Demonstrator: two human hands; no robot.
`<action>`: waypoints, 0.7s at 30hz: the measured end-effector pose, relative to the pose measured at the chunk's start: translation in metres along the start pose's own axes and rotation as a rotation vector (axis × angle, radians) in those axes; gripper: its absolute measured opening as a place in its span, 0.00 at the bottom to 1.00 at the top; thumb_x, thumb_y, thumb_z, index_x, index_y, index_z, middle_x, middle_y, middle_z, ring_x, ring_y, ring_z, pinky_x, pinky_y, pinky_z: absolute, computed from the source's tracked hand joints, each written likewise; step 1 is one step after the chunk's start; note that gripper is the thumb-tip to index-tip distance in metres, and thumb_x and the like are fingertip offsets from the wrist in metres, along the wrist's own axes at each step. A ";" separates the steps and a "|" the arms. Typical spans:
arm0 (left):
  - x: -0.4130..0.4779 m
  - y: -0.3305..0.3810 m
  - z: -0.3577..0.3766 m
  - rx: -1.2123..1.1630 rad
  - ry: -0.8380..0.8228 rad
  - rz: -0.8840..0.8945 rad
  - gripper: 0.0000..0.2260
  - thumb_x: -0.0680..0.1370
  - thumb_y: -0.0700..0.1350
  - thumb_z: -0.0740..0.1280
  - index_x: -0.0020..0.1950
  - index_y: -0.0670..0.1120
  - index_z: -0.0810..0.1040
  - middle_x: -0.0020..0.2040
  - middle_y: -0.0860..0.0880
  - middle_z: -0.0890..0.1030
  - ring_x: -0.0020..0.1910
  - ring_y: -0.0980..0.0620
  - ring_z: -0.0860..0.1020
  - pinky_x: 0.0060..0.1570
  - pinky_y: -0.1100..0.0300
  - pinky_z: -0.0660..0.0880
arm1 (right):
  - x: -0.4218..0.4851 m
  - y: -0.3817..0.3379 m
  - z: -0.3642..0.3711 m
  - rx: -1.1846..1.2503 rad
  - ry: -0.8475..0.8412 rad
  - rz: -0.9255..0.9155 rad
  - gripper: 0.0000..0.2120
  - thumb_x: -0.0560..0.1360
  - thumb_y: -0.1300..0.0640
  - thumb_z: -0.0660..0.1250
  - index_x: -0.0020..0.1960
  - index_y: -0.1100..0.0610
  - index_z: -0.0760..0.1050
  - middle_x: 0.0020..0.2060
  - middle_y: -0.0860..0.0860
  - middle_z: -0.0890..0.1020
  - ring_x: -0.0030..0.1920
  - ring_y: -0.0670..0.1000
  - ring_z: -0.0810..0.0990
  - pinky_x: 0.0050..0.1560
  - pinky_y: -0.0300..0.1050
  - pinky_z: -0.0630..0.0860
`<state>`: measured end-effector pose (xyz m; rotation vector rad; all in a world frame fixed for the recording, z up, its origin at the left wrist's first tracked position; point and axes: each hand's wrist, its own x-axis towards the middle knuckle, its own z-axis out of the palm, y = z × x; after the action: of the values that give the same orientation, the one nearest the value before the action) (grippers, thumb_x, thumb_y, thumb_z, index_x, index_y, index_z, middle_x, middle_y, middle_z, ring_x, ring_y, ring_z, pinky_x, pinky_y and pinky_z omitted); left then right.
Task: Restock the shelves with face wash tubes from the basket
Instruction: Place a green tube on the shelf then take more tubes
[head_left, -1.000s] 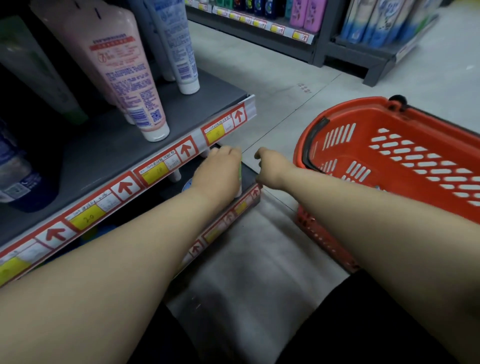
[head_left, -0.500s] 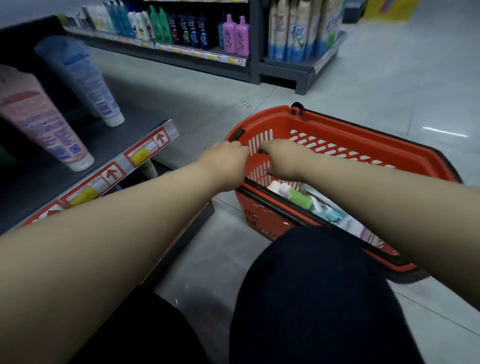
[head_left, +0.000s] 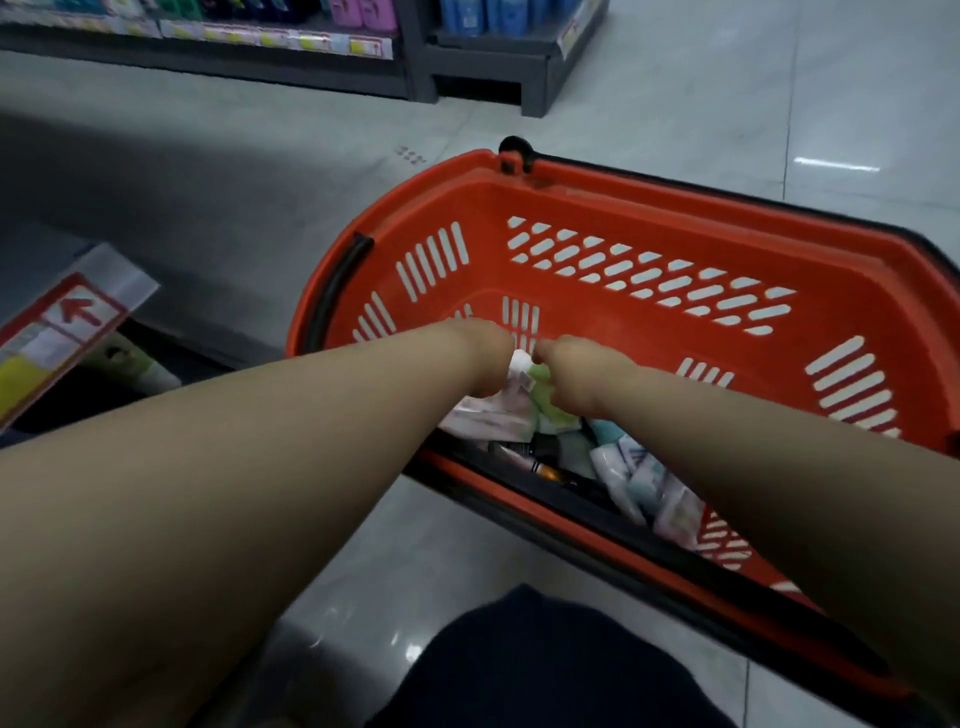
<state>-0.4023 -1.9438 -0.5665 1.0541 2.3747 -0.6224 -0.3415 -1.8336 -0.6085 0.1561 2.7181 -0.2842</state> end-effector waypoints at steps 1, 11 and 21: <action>0.012 0.002 0.002 0.003 -0.031 0.009 0.14 0.79 0.39 0.59 0.63 0.42 0.73 0.57 0.45 0.77 0.48 0.49 0.73 0.49 0.57 0.71 | 0.008 0.006 0.009 -0.004 -0.032 0.013 0.22 0.75 0.64 0.63 0.68 0.58 0.67 0.63 0.57 0.74 0.61 0.58 0.75 0.55 0.49 0.75; 0.059 0.001 0.025 -0.158 -0.229 0.065 0.19 0.80 0.42 0.57 0.71 0.41 0.66 0.68 0.43 0.70 0.65 0.45 0.71 0.57 0.56 0.69 | 0.042 0.012 0.044 -0.565 -0.149 -0.177 0.28 0.76 0.61 0.64 0.74 0.55 0.60 0.66 0.58 0.69 0.70 0.61 0.62 0.60 0.54 0.71; 0.014 0.014 0.013 -0.423 -0.085 0.069 0.19 0.78 0.43 0.63 0.68 0.41 0.68 0.63 0.45 0.74 0.60 0.44 0.73 0.56 0.55 0.71 | 0.002 0.004 -0.014 0.417 0.340 0.257 0.10 0.76 0.55 0.60 0.38 0.59 0.70 0.33 0.53 0.73 0.34 0.54 0.72 0.33 0.43 0.68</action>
<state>-0.3969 -1.9349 -0.5875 0.8952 2.2472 -0.1239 -0.3481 -1.8266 -0.5970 0.7234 2.8831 -0.8083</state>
